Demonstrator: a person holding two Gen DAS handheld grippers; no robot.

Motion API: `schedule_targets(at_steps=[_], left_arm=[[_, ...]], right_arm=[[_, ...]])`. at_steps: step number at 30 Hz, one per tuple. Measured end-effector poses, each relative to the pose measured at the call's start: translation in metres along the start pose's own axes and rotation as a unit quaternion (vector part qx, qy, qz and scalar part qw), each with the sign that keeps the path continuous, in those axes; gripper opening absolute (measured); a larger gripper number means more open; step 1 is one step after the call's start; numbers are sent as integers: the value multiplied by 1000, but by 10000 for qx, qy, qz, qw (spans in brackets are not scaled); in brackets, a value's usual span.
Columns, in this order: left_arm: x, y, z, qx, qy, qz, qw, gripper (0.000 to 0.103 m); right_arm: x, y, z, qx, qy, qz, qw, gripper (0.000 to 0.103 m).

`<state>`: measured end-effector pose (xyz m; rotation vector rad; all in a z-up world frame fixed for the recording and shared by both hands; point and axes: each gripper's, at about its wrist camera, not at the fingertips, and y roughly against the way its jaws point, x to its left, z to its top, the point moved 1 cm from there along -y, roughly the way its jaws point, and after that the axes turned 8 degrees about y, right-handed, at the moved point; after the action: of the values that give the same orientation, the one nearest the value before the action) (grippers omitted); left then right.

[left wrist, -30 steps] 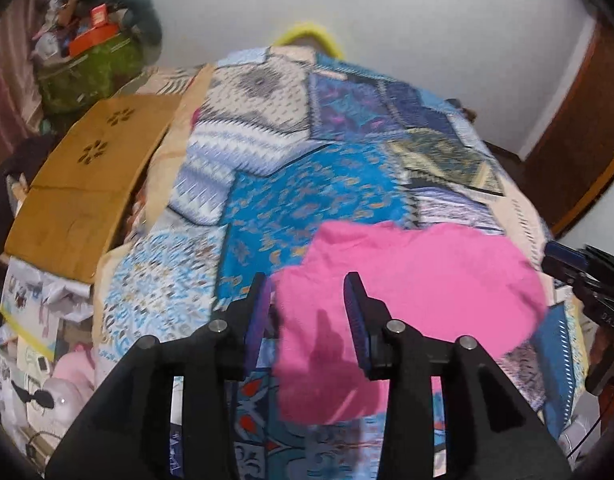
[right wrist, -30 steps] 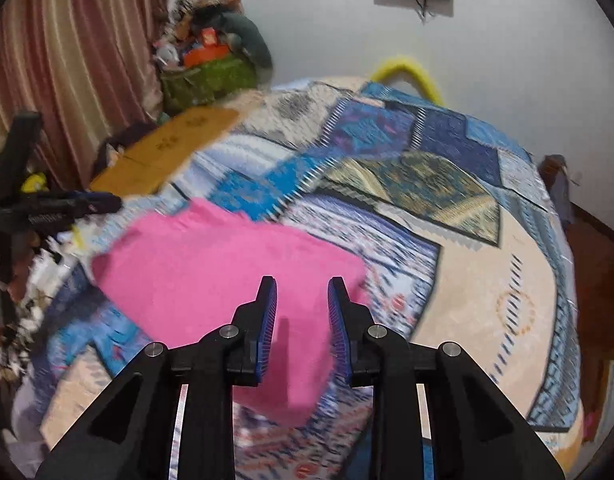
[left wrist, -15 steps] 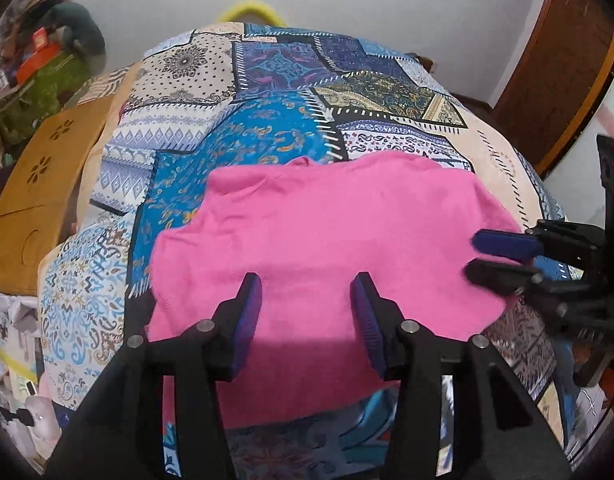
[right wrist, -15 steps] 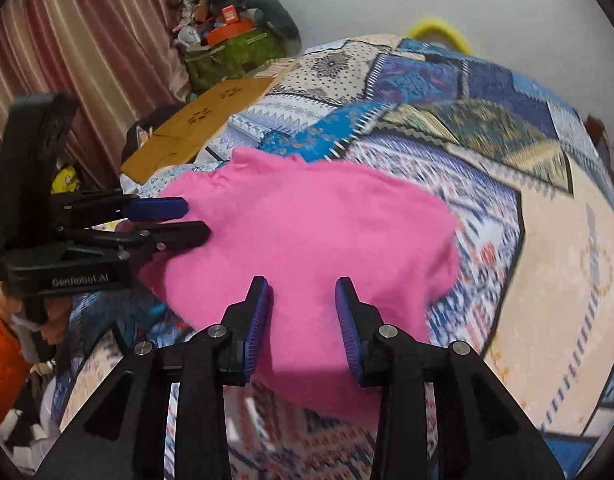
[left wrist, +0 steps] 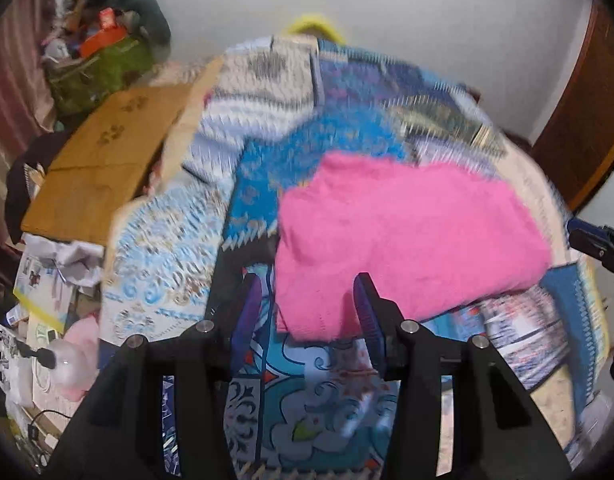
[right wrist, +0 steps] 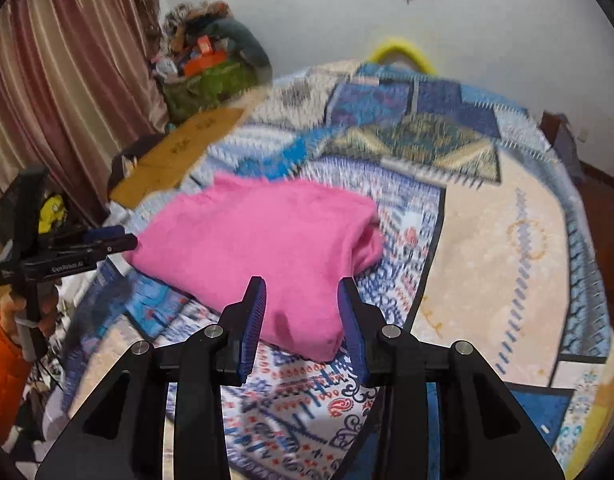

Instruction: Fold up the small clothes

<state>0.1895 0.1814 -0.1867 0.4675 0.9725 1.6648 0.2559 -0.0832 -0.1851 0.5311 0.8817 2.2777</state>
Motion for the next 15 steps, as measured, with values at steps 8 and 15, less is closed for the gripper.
schedule_targets(at_steps=[8,15], left_arm=[[-35,124,16,-1401,-100,-453,9890,48],[-75,220,-3,-2452,-455,-795,9651,48]], right_arm=[[36,92,32,-1213,283,-55,9922,34],[78,166,37,-2256,602,-75,9723,34]])
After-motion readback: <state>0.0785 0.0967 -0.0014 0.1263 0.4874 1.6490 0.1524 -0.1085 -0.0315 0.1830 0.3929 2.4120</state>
